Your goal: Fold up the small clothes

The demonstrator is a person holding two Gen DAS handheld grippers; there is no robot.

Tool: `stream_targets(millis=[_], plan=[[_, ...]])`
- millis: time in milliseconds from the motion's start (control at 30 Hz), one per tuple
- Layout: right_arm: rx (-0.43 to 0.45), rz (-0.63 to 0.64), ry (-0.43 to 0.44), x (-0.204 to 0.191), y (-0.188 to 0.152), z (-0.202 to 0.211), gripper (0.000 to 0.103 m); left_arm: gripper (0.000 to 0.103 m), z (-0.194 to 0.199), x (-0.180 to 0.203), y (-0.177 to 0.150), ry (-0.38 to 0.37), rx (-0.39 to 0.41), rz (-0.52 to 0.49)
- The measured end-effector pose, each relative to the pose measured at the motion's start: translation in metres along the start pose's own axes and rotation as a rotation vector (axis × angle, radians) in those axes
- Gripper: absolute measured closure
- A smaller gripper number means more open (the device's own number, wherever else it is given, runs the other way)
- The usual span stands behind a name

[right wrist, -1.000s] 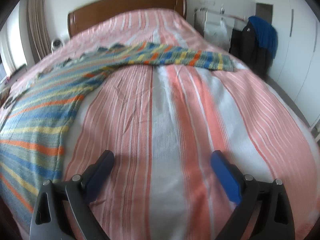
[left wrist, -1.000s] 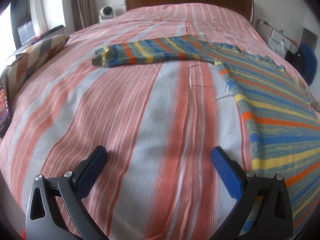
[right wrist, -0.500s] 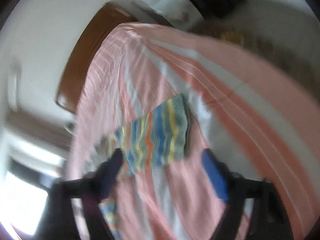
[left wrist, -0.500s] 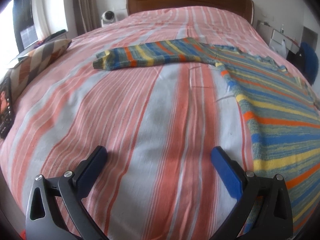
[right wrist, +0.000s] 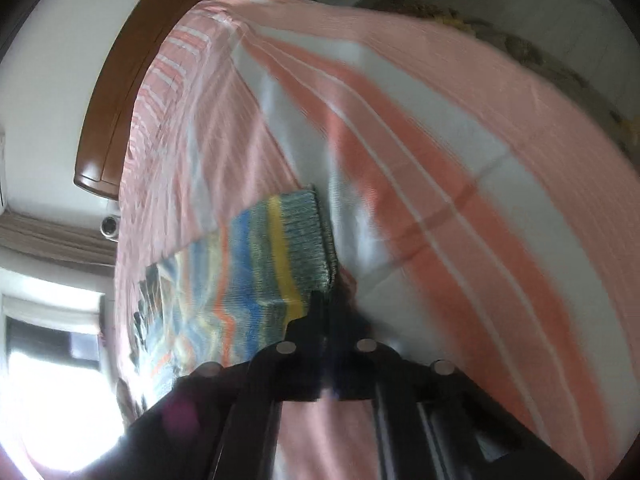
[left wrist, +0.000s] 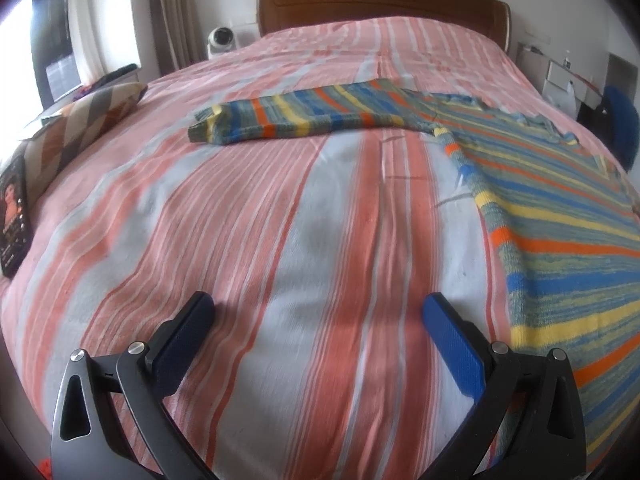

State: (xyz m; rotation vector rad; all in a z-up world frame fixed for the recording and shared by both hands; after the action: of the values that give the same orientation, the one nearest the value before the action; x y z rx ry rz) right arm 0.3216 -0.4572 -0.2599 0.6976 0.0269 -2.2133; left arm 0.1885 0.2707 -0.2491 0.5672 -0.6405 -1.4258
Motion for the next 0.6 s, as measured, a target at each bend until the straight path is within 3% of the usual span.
stream_targets(millis=[67,167,300,433,533,567,600], plan=[[0.064,0.046,0.003,-0.025,0.005,0.021,0.101,0.000,0.000,0.000,0.000,0.000,0.000,-0.001],[0.137,0.194,0.012,-0.096,0.000,0.057,0.101,0.000,0.000,0.000,0.000,0.000,-0.001,0.000],[0.136,0.414,0.131,-0.235,-0.033,0.078,0.101,0.000,0.000,0.000,0.000,0.000,0.000,0.000],[0.087,0.587,0.203,-0.359,-0.090,0.049,0.101,0.000,0.000,0.001,0.000,-0.005,0.001,0.001],[0.020,0.639,0.275,-0.412,-0.136,0.009,0.099,0.000,0.000,0.000,0.000,-0.004,0.001,0.001],[-0.010,0.641,0.304,-0.422,-0.147,-0.004,0.095,0.000,0.000,0.001,0.001,-0.004,0.002,0.001],[-0.055,0.640,0.313,-0.433,-0.161,-0.022,0.077,0.000,0.000,0.001,0.001,-0.006,0.003,0.001]])
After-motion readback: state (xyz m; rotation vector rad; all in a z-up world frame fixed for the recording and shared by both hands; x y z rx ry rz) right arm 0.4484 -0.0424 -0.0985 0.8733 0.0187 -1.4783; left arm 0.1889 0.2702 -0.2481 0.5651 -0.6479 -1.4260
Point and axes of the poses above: each gripper's, at about its wrist camera, not at the fingertips, and z roughly against the way its jaws point, x to its right, y to its top, the point moved 8 cm from there along -z, roughly the way its jaws point, and after that the axes turned 6 degrees about -y, right-handed, at the moved point
